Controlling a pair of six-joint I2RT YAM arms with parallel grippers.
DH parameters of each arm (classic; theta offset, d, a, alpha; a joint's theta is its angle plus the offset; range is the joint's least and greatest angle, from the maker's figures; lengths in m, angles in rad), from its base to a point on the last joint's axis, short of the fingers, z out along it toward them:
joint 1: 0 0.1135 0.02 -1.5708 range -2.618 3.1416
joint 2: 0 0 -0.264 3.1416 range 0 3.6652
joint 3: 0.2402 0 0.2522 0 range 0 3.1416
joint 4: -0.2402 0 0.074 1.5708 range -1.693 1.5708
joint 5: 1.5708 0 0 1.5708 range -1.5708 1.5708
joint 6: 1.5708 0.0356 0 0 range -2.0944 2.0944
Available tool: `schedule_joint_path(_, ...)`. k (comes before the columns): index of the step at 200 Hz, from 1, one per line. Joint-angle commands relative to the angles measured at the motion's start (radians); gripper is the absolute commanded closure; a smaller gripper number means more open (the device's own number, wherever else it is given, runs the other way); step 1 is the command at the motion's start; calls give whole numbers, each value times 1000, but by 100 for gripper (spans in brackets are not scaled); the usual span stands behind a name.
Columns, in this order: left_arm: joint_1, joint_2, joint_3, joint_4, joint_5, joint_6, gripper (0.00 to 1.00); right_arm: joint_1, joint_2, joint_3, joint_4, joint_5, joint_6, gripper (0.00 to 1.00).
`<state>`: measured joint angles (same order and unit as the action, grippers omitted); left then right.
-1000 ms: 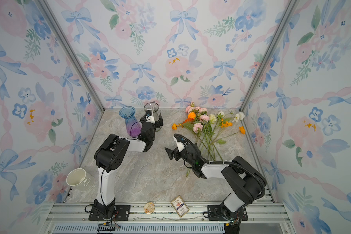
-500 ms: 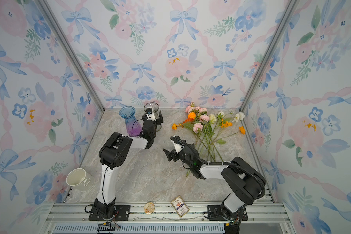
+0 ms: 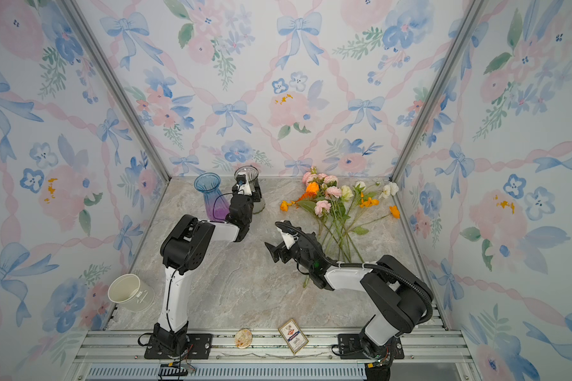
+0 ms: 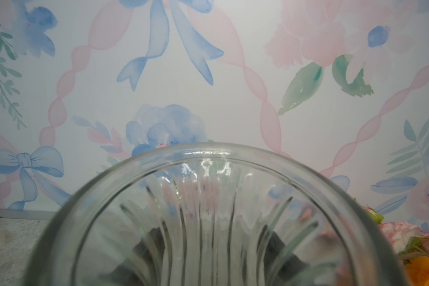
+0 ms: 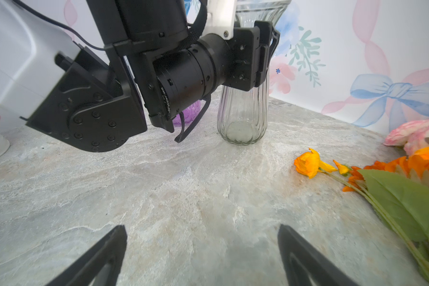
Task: Arrange flowers in a vase
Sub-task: Pick up the vase from the top-center of the table.
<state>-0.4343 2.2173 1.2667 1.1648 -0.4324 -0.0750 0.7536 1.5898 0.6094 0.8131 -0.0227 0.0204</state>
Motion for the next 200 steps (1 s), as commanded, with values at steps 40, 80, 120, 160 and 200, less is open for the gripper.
schedule_joint_path(40,14,2,-19,29,103,30,47,3,11,32,-27,-20,-10,3)
schedule_joint_path(80,4,-50,-101,90,144,60,57,2,10,32,-28,-21,-11,3)
schedule_joint_path(120,-16,-158,-195,105,174,82,65,-2,-16,23,-24,-18,6,3)
schedule_joint_path(160,-69,-321,-367,167,178,74,75,-62,-81,-26,28,-26,101,3)
schedule_joint_path(200,-190,-539,-593,241,77,76,75,-92,-141,-36,-33,27,113,3)
